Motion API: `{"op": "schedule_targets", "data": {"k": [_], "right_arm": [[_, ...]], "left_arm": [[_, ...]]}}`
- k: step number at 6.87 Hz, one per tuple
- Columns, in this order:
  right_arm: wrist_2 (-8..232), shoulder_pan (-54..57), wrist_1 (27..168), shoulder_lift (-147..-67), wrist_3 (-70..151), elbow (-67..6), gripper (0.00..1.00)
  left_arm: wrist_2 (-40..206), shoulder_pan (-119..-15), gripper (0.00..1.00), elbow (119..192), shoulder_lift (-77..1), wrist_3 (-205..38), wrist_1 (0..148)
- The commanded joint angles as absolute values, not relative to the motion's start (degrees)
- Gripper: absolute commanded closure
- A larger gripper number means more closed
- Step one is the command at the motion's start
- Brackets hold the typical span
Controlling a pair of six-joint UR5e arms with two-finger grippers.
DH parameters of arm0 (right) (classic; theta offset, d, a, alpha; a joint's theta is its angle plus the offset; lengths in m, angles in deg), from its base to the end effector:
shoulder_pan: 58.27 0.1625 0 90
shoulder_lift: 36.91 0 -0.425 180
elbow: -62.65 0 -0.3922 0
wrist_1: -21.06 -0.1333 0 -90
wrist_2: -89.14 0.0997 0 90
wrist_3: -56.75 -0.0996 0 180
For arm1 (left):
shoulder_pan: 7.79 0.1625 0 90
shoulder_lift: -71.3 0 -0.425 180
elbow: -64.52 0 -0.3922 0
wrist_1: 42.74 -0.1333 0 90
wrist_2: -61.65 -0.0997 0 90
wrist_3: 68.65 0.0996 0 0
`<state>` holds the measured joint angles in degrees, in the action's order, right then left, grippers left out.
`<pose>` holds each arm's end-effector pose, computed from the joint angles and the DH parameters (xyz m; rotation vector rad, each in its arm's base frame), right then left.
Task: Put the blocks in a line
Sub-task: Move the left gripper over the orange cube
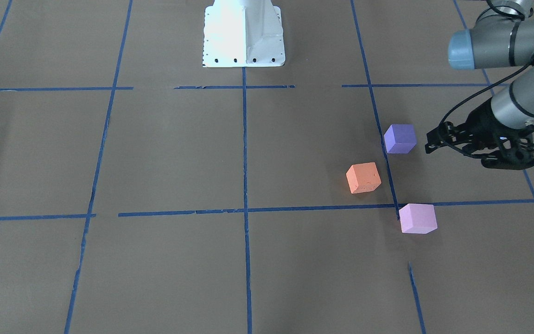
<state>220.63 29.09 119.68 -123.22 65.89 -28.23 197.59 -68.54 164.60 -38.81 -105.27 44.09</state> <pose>0.0436 -0.5150 0.6368 -0.0265 -0.7274 -0.1709 0.2420 -0.5584 0.3808 -0.0534 0.9013 0.0692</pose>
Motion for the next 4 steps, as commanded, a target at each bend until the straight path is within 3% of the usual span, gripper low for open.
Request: {"op": "schedule_targets", "data": {"k": [1, 4], "right_arm": [[220.63, 29.09, 119.68, -123.22, 65.89, -28.23, 0.00], [220.63, 29.09, 119.68, -123.22, 65.89, -28.23, 0.00]], "left_arm": [[197.62, -62.83, 0.00, 160.52, -43.64, -110.11, 44.62], [197.62, -60.36, 0.00, 152.36, -47.95, -112.77, 48.65]]}}
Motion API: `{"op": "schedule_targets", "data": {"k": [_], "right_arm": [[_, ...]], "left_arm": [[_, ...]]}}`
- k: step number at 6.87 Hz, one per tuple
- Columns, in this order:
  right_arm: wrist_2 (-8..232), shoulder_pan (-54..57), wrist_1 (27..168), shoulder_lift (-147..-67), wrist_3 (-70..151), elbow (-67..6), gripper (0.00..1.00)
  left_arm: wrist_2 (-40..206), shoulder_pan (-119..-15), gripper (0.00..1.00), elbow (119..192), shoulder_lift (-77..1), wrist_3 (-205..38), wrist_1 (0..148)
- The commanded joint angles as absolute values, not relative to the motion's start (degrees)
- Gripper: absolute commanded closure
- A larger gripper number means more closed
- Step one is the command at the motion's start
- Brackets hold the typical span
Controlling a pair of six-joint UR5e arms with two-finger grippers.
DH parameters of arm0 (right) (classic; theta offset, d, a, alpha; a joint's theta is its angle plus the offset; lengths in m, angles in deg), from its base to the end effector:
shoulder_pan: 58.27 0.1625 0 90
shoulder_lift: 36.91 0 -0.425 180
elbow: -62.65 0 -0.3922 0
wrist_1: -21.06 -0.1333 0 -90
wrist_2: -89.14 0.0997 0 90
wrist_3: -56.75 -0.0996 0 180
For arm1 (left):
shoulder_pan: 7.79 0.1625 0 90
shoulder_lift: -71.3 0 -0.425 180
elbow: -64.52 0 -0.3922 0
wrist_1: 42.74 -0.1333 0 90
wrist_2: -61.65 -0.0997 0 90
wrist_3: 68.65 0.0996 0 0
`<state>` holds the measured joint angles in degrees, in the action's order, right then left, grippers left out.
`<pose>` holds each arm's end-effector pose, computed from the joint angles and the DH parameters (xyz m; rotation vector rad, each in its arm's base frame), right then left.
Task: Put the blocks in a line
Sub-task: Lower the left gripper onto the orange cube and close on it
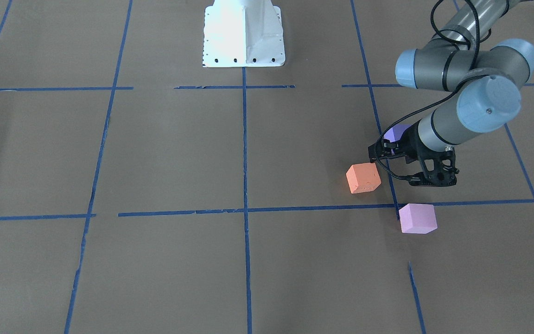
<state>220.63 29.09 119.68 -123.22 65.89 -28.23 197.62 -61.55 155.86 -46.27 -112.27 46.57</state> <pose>0.0436 -0.5150 0.6368 -0.0265 -0.7274 -0.1709 0.3408 -0.5693 0.3635 -0.1470 0.9000 0.0778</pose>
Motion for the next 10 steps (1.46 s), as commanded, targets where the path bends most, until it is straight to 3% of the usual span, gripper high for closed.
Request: {"op": "schedule_targets", "data": {"k": [1, 10], "right_arm": [[220.63, 29.09, 119.68, -123.22, 65.89, -28.23, 0.00], [220.63, 29.09, 119.68, -123.22, 65.89, -28.23, 0.00]], "left_arm": [[197.62, -60.26, 0.00, 150.41, -48.92, -112.77, 48.84], [190.96, -56.75, 0.01, 146.96, -49.46, -126.48, 56.40]]}}
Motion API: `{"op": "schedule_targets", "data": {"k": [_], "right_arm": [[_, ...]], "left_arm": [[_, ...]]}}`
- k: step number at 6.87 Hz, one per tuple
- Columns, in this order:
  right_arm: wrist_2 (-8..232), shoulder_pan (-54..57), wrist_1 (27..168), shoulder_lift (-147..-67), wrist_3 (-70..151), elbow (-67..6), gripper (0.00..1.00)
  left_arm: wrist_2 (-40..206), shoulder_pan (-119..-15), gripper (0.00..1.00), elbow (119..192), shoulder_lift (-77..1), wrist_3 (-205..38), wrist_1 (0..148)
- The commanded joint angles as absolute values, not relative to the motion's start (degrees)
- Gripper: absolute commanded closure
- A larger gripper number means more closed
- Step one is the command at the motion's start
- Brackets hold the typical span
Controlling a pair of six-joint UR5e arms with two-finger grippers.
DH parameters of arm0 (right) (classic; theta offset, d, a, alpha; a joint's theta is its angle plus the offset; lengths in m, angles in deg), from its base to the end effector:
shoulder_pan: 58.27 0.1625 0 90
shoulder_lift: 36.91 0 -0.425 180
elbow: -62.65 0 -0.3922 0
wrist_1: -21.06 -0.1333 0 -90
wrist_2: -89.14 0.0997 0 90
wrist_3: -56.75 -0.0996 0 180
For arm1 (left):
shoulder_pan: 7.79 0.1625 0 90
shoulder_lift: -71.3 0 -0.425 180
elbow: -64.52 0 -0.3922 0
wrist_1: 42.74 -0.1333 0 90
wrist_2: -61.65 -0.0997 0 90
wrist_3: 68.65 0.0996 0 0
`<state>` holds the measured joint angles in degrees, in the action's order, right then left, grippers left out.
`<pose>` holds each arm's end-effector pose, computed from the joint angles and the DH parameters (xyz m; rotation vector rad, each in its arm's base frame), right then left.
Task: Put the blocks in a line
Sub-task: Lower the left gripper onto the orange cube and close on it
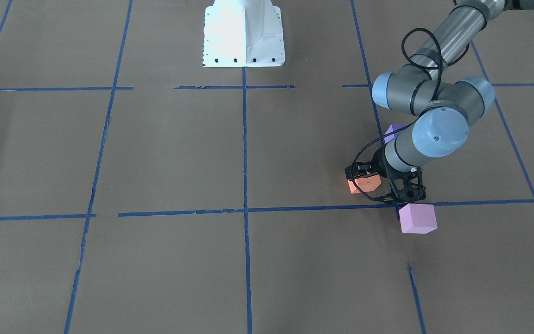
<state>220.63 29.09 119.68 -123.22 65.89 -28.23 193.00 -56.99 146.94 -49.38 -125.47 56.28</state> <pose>0.0436 -0.5150 0.6368 -0.0265 -0.7274 -0.1709 0.4075 -0.5754 0.3845 -0.1754 0.8643 -0.0590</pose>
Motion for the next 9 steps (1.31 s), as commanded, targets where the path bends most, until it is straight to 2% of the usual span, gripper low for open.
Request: {"op": "schedule_targets", "data": {"k": [1, 5, 8, 9], "right_arm": [[220.63, 29.09, 119.68, -123.22, 65.89, -28.23, 0.00], [220.63, 29.09, 119.68, -123.22, 65.89, -28.23, 0.00], [220.63, 29.09, 119.68, -123.22, 65.89, -28.23, 0.00], [220.63, 29.09, 119.68, -123.22, 65.89, -28.23, 0.00]], "left_arm": [[190.16, -56.31, 0.01, 146.88, -49.28, -128.74, 58.14], [187.51, -55.25, 0.02, 146.96, -47.35, -131.14, 62.55], [187.51, -53.50, 0.07, 146.88, -47.26, -131.14, 62.64], [187.51, -53.49, 0.13, 146.88, -47.26, -131.14, 62.64]]}}
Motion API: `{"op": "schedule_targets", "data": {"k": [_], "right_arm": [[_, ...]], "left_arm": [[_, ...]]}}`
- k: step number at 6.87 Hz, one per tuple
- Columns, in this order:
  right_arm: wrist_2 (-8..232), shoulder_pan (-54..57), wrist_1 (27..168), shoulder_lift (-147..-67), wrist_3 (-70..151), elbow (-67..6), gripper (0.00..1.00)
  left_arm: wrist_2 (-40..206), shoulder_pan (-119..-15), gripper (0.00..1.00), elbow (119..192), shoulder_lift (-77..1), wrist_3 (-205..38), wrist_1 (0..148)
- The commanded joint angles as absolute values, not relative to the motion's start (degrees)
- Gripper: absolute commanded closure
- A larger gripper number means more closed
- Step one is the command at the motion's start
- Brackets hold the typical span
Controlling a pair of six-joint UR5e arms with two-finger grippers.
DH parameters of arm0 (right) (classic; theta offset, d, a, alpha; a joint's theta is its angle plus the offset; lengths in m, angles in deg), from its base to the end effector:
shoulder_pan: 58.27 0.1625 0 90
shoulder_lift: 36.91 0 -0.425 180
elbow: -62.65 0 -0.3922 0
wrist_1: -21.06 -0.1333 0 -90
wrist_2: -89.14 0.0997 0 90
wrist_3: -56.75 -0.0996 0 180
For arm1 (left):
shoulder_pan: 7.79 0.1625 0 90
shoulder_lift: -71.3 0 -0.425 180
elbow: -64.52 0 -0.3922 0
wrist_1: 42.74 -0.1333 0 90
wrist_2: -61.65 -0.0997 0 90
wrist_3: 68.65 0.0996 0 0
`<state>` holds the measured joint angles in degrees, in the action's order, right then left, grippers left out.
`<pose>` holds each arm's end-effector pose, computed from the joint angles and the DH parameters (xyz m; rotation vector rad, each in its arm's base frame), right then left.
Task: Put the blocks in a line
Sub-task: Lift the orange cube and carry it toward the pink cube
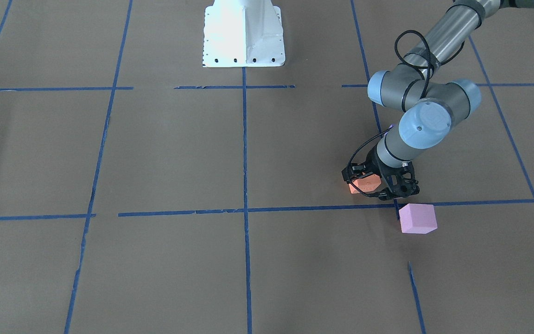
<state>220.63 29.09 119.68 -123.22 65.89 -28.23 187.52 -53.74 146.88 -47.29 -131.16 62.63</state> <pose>0.0436 -0.5150 0.6368 -0.0265 -0.7274 -0.1709 0.4313 -0.5536 0.4014 -0.1181 0.8516 -0.1038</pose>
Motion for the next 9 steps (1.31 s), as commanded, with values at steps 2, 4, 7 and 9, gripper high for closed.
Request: {"op": "schedule_targets", "data": {"k": [2, 4, 7, 9], "right_arm": [[220.63, 29.09, 119.68, -123.22, 65.89, -28.23, 0.00], [220.63, 29.09, 119.68, -123.22, 65.89, -28.23, 0.00], [220.63, 29.09, 119.68, -123.14, 65.89, -28.23, 0.00], [220.63, 29.09, 119.68, -123.22, 65.89, -28.23, 0.00]], "left_arm": [[187.51, -53.49, 0.51, 147.14, -47.26, -131.14, 62.64], [187.25, -54.62, 0.66, 150.81, -47.08, -130.88, 61.77], [187.16, -62.34, 0.64, 161.36, -43.84, -120.90, 50.28], [187.16, -63.77, 0.63, 163.39, -37.90, -112.82, 49.46]]}}
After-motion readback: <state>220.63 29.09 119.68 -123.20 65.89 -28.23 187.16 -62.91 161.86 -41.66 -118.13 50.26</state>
